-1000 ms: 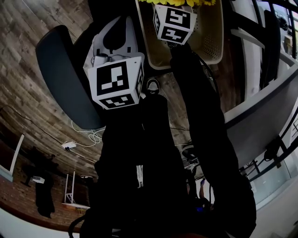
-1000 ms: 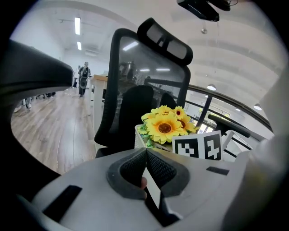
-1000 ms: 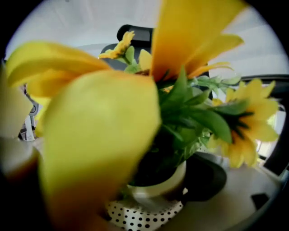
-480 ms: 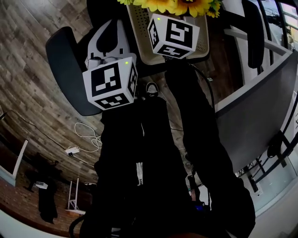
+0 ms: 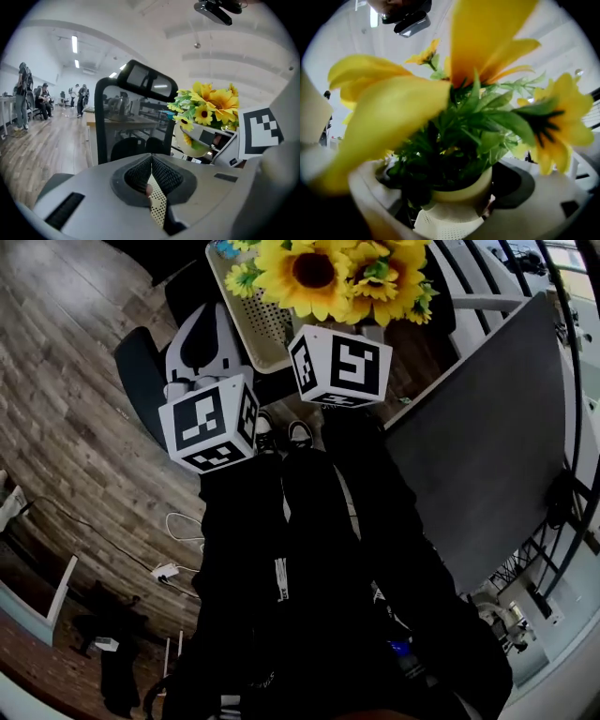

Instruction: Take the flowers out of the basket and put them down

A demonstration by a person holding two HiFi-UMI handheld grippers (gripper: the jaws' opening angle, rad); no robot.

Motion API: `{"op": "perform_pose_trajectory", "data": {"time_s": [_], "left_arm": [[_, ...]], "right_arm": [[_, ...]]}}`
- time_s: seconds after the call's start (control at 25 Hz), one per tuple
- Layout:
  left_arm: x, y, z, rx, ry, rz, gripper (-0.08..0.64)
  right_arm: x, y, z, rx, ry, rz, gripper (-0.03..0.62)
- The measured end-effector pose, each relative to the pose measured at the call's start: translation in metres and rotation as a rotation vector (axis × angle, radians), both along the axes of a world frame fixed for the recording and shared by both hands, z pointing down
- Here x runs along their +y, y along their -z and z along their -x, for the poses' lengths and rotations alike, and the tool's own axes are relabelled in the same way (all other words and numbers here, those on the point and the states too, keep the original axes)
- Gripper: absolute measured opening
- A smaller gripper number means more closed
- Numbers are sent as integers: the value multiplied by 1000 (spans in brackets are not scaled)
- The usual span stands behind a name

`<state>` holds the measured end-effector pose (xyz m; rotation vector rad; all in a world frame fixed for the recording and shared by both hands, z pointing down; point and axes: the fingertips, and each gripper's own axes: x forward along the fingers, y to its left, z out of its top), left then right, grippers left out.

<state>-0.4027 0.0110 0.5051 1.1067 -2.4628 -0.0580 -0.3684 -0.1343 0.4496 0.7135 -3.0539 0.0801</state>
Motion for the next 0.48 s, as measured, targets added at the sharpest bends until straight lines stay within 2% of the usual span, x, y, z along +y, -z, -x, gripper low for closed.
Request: {"op": "perform_pose_trajectory", "data": {"time_s": [0.12, 0.32, 0.4, 0.48], "left_arm": [[-7, 41, -12, -22, -25, -16, 3], [-18, 97, -25, -55, -114, -57, 2], [-33, 123, -55, -60, -155, -68, 3], [-52, 154, -109, -67, -203, -80, 3]], "right_arm": [[-5, 45, -31, -30, -46, -8, 555], [-5, 105, -78, -57, -154, -32, 555], [-12, 129, -119, -52, -194, -33, 555], [-24, 157, -182, -50, -237, -33, 555]]}}
